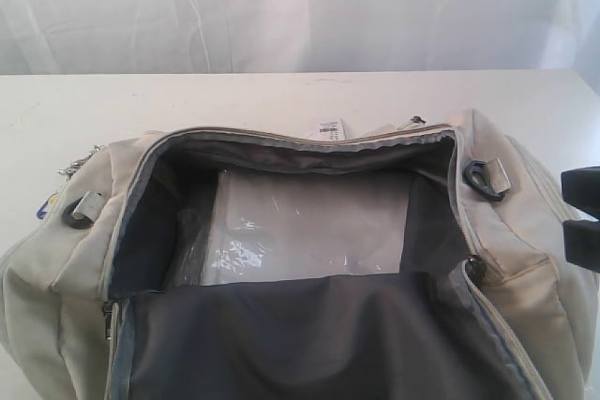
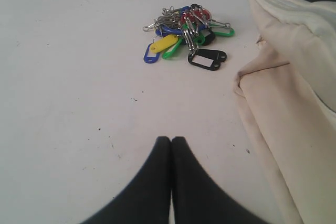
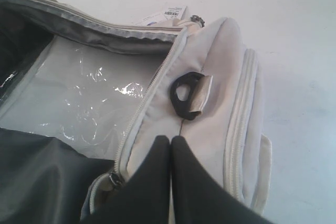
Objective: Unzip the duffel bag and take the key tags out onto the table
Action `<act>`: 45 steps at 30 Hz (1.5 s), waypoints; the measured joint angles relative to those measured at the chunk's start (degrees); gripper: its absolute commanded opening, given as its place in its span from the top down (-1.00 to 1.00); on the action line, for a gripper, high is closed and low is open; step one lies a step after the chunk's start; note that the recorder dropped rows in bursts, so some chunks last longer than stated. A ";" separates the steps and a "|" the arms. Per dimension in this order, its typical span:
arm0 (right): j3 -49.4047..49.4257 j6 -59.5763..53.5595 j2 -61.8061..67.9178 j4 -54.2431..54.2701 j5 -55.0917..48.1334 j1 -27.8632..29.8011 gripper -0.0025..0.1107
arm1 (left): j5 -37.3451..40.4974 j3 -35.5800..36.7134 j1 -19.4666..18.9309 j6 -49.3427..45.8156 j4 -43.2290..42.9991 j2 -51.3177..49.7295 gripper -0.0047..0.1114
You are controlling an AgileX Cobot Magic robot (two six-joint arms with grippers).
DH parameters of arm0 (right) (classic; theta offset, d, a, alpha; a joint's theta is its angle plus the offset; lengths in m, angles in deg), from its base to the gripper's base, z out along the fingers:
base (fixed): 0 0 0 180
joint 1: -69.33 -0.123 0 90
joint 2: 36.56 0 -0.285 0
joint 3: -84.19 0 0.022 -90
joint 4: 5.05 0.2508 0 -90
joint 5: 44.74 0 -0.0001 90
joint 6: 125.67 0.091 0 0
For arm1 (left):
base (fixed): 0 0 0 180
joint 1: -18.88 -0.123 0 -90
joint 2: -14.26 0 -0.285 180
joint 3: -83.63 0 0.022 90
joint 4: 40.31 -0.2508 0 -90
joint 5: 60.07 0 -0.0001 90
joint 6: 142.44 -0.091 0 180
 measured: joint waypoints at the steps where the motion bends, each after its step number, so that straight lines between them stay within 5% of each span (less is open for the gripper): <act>1: 0.00 0.00 0.00 0.00 0.00 0.00 0.96 | 0.00 0.00 0.00 0.00 0.00 0.00 0.92; 12: 0.19 0.00 -13.82 0.00 0.00 2.92 0.96 | 0.00 0.00 0.00 0.00 0.00 0.00 0.92; 23: 0.19 0.12 -29.56 0.00 0.09 18.90 0.96 | 0.00 0.00 0.00 0.00 0.00 0.00 0.92; 31: 0.92 0.45 -30.96 0.00 1.05 20.51 0.96 | 0.00 0.00 0.00 0.00 0.00 0.00 0.92; 45: 28.66 0.79 -35.84 0.00 12.72 20.51 0.96 | -0.14 0.00 0.00 0.00 0.00 0.00 0.92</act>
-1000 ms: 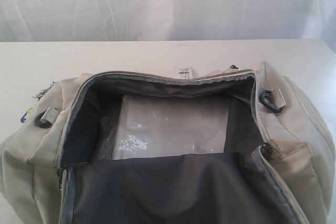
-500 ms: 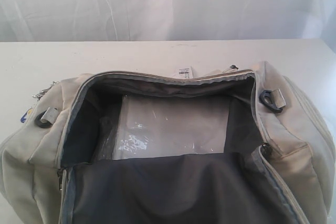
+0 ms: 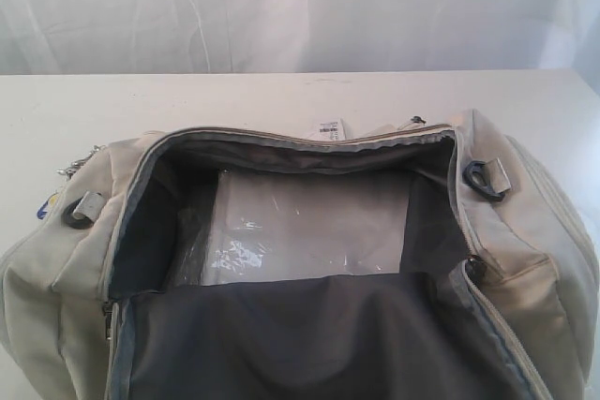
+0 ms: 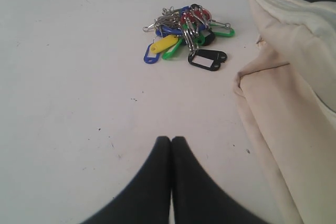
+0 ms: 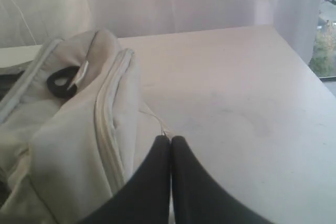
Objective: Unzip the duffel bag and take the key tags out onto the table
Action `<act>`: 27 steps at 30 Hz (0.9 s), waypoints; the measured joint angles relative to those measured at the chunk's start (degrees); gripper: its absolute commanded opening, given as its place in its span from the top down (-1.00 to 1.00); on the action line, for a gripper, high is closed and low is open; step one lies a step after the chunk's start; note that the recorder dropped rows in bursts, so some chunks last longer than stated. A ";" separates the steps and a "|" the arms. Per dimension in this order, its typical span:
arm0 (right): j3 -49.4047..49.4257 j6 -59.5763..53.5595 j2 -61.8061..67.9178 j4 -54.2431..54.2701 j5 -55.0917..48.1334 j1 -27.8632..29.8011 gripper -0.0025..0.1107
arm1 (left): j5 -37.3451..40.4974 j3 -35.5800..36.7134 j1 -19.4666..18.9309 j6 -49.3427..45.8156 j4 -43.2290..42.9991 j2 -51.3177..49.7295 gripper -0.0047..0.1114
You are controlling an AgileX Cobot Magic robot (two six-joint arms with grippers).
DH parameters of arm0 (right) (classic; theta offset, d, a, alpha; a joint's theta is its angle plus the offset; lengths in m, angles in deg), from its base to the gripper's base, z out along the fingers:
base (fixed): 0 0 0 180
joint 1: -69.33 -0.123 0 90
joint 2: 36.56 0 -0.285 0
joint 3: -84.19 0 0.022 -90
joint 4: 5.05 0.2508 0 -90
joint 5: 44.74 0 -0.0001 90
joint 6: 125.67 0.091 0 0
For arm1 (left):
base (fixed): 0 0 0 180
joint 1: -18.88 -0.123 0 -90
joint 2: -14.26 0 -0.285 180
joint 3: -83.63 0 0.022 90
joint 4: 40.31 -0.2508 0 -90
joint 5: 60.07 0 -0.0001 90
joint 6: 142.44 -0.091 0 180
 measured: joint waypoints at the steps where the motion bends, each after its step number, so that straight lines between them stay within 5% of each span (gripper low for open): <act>1: 2.21 0.10 -0.72 0.00 2.45 0.00 0.96 | 0.00 0.00 0.00 0.00 0.00 0.00 0.92; 27: 8.12 0.20 -1.25 5.87 6.33 5.79 0.96 | 0.00 0.00 0.00 0.00 0.00 0.00 0.92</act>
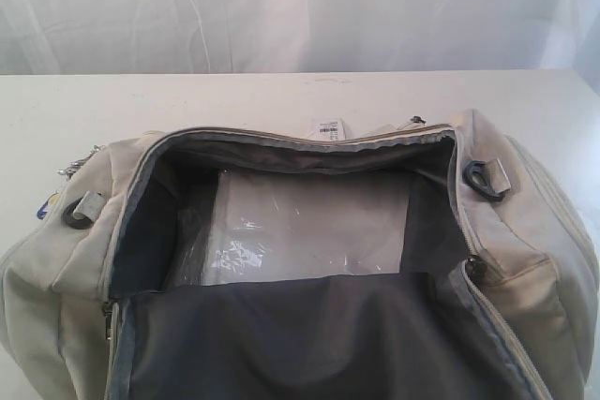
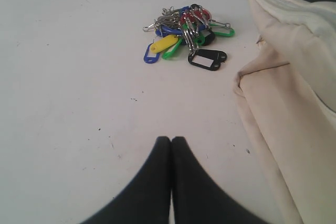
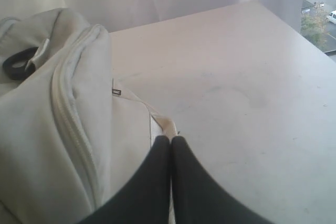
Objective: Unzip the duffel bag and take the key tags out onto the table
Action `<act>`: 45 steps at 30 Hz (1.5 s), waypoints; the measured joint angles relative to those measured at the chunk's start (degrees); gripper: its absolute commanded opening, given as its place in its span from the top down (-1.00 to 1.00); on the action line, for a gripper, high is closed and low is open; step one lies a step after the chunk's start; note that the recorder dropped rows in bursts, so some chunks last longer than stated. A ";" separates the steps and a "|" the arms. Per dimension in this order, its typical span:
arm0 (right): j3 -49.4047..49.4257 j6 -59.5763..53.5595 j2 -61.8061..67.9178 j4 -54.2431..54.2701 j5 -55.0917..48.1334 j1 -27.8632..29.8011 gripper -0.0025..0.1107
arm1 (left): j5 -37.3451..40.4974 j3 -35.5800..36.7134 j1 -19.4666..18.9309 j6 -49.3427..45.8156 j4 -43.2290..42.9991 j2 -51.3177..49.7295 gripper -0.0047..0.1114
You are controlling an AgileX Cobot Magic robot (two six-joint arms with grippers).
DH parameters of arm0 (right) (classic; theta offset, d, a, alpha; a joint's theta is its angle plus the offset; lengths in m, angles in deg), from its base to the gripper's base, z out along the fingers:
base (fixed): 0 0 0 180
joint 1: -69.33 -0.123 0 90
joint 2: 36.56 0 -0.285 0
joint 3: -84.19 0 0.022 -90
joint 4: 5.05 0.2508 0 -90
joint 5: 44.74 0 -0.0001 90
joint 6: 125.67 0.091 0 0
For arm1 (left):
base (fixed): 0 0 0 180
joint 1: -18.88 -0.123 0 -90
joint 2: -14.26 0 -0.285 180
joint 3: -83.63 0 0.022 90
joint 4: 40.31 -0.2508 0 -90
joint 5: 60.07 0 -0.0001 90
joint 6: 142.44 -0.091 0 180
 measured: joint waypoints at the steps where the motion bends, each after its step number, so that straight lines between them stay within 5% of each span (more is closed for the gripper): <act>1: 0.00 0.00 0.00 0.00 0.00 0.00 0.96 | 0.00 0.00 0.00 0.00 0.00 0.00 0.92; 45: 0.05 -7.65 0.00 -1.37 -0.80 -1.79 0.96 | 0.00 0.00 0.00 0.00 0.00 0.00 0.92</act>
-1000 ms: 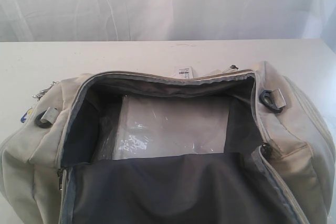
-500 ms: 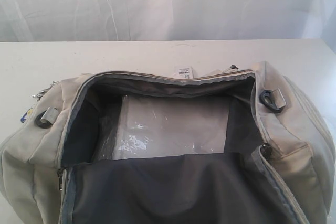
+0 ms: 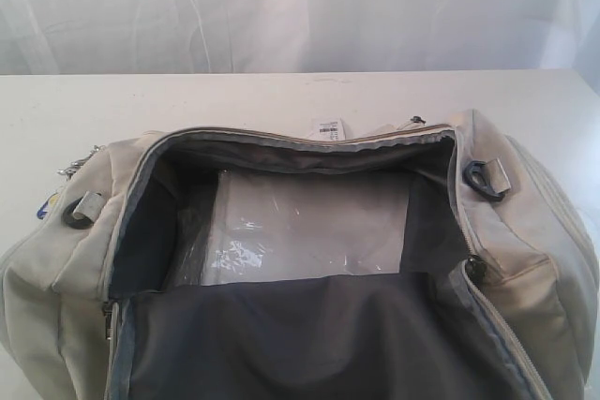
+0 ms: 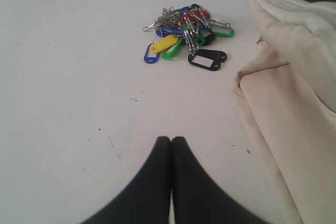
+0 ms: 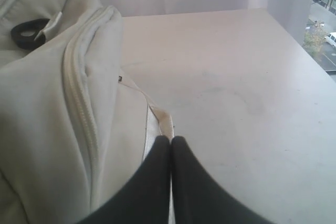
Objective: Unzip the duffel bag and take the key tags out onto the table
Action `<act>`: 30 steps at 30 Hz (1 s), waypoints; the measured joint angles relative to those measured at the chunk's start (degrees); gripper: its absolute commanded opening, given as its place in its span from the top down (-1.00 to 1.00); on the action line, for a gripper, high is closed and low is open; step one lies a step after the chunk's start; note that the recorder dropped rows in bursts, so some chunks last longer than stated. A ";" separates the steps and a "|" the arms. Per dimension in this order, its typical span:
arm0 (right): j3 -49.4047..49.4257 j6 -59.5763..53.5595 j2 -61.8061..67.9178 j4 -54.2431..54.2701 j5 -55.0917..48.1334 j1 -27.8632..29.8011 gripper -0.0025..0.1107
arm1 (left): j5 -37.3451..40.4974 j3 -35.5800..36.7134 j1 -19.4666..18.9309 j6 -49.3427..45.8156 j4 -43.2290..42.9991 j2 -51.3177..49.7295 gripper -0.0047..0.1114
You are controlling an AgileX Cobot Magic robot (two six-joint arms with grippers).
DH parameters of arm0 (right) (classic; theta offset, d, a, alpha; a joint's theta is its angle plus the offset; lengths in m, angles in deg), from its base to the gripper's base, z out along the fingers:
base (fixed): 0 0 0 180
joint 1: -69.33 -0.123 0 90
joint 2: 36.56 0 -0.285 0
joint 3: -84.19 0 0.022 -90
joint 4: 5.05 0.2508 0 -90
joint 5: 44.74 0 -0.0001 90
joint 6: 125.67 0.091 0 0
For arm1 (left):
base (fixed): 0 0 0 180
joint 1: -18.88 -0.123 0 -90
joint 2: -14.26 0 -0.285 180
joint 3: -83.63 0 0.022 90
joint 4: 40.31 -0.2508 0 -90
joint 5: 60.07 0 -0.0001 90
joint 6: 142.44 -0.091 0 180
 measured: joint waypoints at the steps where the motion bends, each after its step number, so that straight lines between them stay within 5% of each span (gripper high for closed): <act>1: 0.00 0.00 0.00 0.00 0.00 0.00 0.96 | 0.00 0.00 -0.13 0.00 0.00 0.00 0.92; 30: 0.00 0.00 0.00 0.00 -0.22 0.00 0.96 | 0.00 0.00 -3.20 0.00 0.00 0.00 0.92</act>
